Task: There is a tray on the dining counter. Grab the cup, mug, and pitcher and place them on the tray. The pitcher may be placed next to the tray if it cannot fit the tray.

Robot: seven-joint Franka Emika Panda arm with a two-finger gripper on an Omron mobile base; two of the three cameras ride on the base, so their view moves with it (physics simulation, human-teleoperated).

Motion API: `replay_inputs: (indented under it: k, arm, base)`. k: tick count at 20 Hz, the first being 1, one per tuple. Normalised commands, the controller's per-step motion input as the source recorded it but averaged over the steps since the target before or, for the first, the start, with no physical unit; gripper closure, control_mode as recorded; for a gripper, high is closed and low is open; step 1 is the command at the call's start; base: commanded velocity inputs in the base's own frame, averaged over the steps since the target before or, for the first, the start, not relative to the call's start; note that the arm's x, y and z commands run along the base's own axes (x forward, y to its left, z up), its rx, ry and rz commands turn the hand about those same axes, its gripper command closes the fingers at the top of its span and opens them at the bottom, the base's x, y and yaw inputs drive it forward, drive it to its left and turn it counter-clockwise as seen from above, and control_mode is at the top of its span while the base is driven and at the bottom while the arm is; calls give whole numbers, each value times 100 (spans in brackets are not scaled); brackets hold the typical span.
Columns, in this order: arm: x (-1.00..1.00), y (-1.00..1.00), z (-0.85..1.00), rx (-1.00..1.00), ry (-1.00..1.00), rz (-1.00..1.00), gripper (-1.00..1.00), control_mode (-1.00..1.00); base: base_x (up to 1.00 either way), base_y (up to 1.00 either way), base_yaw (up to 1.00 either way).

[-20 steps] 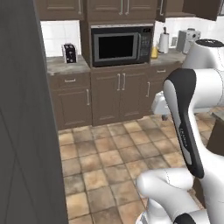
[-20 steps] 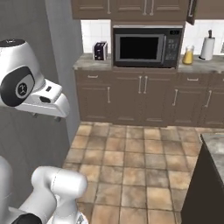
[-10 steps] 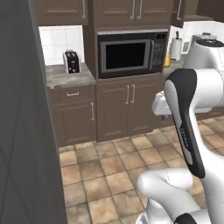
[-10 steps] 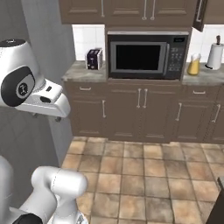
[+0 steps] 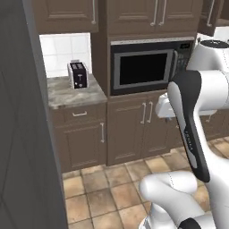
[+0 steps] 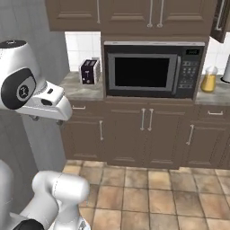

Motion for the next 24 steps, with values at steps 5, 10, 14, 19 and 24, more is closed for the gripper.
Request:
replay_inputs:
  k: [5, 10, 14, 19, 24]
  arm:
    - [0, 0, 0, 0, 0, 0, -100, 100]
    - [0, 0, 0, 0, 0, 0, -100, 100]
    - [0, 0, 0, 0, 0, 0, -100, 100]
    - [0, 0, 0, 0, 0, 0, -100, 100]
    - [0, 0, 0, 0, 0, 0, -100, 100]
  base:
    - [100, -3, 0]
    - [98, -1, 0]
    - [75, -31, 0]
    - [33, -67, 0]
    - [0, -100, 4]
